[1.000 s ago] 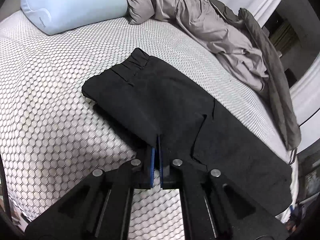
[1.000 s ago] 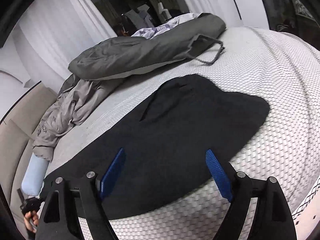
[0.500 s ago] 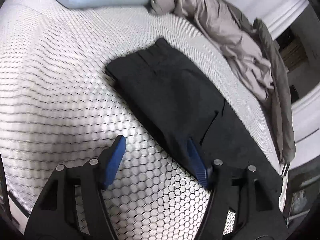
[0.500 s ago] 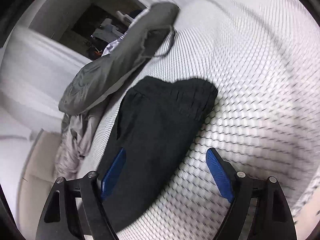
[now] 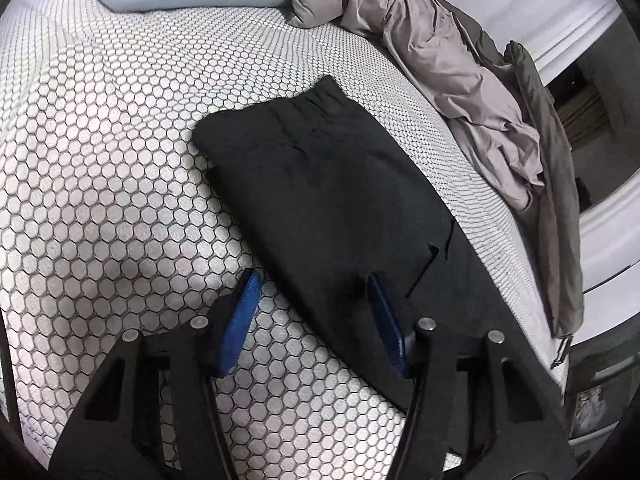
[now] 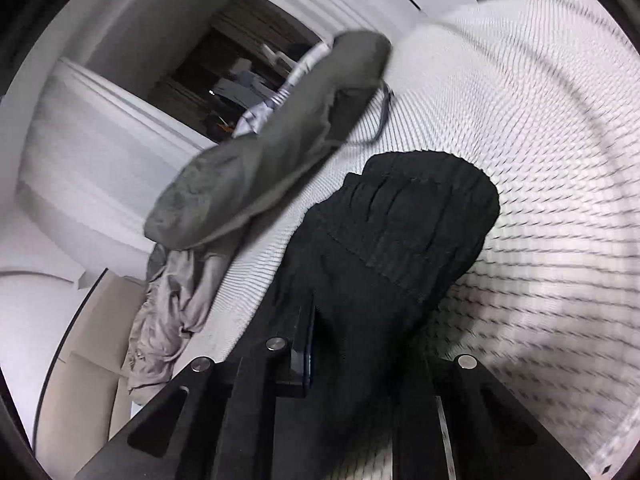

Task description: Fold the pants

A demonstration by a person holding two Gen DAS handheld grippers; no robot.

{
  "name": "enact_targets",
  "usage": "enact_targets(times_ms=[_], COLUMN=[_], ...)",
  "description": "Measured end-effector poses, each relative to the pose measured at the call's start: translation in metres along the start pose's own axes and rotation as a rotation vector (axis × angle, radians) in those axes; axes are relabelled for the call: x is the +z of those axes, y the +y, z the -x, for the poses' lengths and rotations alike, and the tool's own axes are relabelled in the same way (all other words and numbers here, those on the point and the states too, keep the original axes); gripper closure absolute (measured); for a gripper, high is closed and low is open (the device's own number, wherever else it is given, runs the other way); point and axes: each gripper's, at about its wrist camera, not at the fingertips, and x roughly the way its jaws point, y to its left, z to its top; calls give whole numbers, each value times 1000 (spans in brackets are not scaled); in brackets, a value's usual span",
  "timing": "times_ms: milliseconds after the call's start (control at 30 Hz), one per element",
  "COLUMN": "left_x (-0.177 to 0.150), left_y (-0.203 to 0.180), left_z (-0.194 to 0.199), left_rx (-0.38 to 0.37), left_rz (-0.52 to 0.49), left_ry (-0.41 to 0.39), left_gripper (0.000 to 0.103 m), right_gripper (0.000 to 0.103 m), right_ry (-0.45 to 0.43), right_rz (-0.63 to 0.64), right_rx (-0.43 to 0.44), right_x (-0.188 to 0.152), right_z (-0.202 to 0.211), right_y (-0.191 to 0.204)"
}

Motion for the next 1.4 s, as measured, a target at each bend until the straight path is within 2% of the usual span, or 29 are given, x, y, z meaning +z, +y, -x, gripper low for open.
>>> enact_targets(times_ms=[67,100,200,233,267,367,433,500,567,600,633,667,700,733,767,800,833,867,900,933,1000,1067,1100,1133,1200,1233,1267,1400], left_x=[-1,-1,0,-1,-2,-5,-9,-13,-15,-17,-18,-20,-18,-17,-14,-13,-14,-14,-17,-18,-25,-39,-48,-57,-84,-97,-114,-182], left_y=[2,1,-5,-8,-11,-15,-12,-7,-1,1,4,12,16,18,19,19,17,12,6,-1,-18,-41,-55,-69,-105,-122,-145,-212], left_z=[0,-3,-10,-12,-12,-1,19,40,53,53,53,52,52,54,61,69,76,85,90,94,97,101,101,101,97,92,82,60], left_rx=[-25,-37,-23,-9,1,-12,-26,-22,21,54,79,105,112,116,142,174,220,272,286,285,241,175,146,109,2,-50,-113,-221], left_rz=[22,27,31,27,22,10,0,-9,-37,-50,-56,-42,-28,-22,-21,-21,-25,-44,-68,-90,-131,-189,-226,-269,-363,-411,-482,-738], left_ry=[5,6,-3,-11,-23,-61,-89,-123,-146,-142,-125,-97,-89,-89,-111,-146,-191,-241,-273,-286,-291,-297,-301,-298,-264,-236,-191,-31], left_gripper=[51,52,80,93,98,101,101,102,101,100,98,95,95,90,85,82,74,69,68,68,67,60,57,49,34,24,20,14], right_gripper=[83,80,77,76,76,78,84,86,86,85,83,77,74,72,70,60,50,48,48,48,48,44,33,22,18,17,17,16], right_ry=[21,61,148,154,153,136,119,107,127,154,178,218,233,226,195,158,95,51,-4,-59,-91,-73,-44,-16,68,120,167,337], right_rz=[-5,-36,-156,-164,-169,-138,-69,-6,60,89,93,77,52,30,34,56,95,116,133,158,219,297,346,383,488,543,594,828], right_rx=[-54,-78,-67,-60,-49,-50,-63,-32,-8,-45,-92,-167,-173,-152,-162,-198,-273,-334,-393,-413,-351,-279,-249,-230,-183,-172,-166,-151], right_x=[-3,-3,-2,-3,-3,-2,-3,-7,-11,-13,-14,-16,-17,-15,-12,-10,-8,-5,-2,-1,-2,-13,-21,-29,-52,-65,-80,-150], right_z=[1,-5,-26,-27,-28,-28,-25,-23,-21,-28,-32,-42,-44,-40,-30,-21,-9,0,11,21,31,26,18,10,-19,-35,-50,-98], right_y=[-9,-19,-47,-52,-54,-51,-35,-17,-4,-1,-6,-12,-16,-18,-14,-10,-5,-1,3,10,29,55,70,80,111,124,136,177])
